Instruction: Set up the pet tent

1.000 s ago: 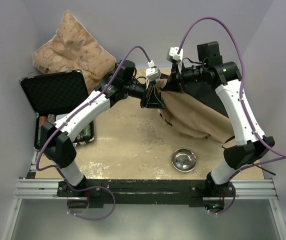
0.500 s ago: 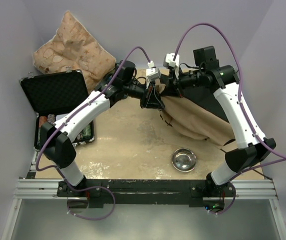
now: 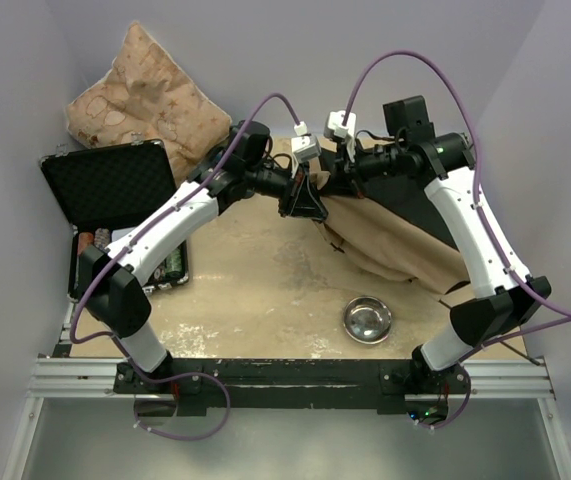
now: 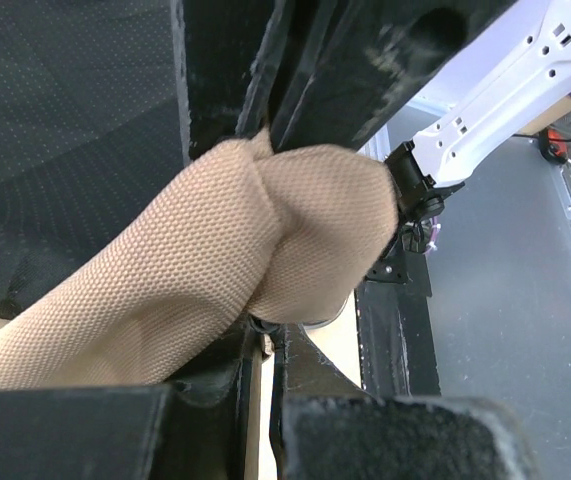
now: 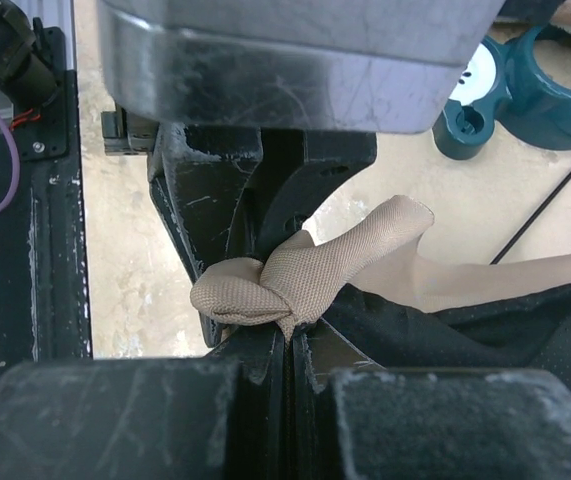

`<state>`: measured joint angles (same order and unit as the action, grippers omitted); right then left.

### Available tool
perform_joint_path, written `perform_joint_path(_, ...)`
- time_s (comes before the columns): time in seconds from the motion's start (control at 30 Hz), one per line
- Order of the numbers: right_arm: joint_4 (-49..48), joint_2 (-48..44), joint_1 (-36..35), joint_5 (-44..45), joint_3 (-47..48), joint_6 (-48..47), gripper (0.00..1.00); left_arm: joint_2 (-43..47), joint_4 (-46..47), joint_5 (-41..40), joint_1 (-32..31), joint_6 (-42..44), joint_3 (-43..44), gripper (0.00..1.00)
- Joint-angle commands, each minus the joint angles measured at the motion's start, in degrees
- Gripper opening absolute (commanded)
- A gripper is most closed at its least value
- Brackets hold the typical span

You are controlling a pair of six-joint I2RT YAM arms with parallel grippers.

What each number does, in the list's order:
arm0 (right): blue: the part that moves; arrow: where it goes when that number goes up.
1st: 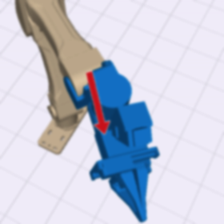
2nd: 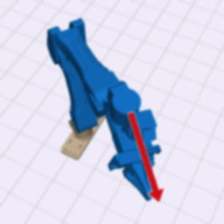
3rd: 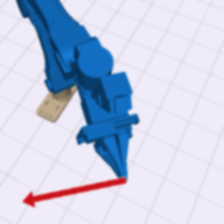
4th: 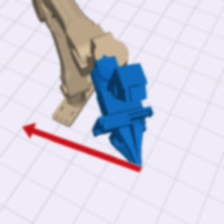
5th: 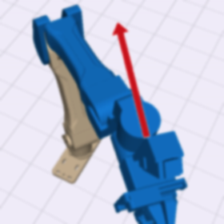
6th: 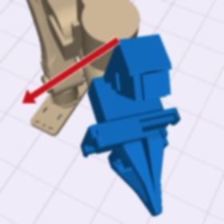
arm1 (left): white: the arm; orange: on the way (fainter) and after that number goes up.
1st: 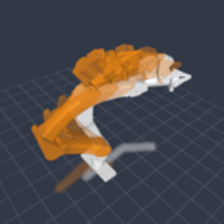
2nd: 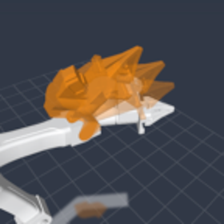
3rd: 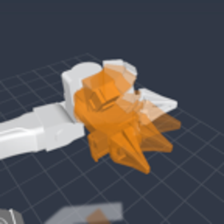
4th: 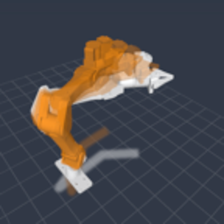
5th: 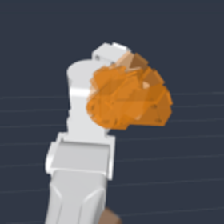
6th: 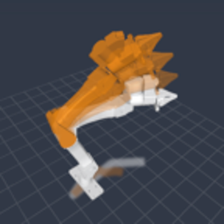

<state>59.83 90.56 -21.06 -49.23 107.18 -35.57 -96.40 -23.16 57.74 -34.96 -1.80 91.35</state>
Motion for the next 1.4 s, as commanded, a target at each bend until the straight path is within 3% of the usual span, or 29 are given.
perform_joint_path(0.0,0.81,-2.06,-0.83,0.19,-0.83,-0.11,0.00,1.57,-5.48,1.59,-1.16,-0.49,3.65,0.00)
perform_joint_path(0.4,1.43,-1.97,-0.83,0.01,-1.09,-0.90,0.00,1.65,-7.52,0.36,-2.40,1.45,4.27,0.00)
perform_joint_path(0.77,1.43,-5.66,-4.25,4.49,-6.80,-5.38,0.00,1.74,-6.64,1.41,-2.39,1.54,5.77,0.00)
perform_joint_path(1.03,1.34,-5.66,-5.40,6.96,-10.41,-6.09,0.00,4.20,-6.55,0.01,-2.31,6.99,4.01,0.00)
perform_joint_path(1.13,1.34,-5.57,-5.48,7.48,-10.85,-6.00,0.00,6.65,-2.19,0.71,-2.04,5.77,0.69,0.00)
perform_joint_path(1.27,0.90,-6.01,-5.40,7.74,-10.67,-3.98,0.23,12.01,13.37,2.47,0.06,-3.45,-8.63,0.00)
perform_joint_path(1.37,-1.03,-7.41,-5.22,9.41,-10.76,-1.88,0.45,12.64,15.69,2.91,1.03,-5.49,-10.40,0.00)
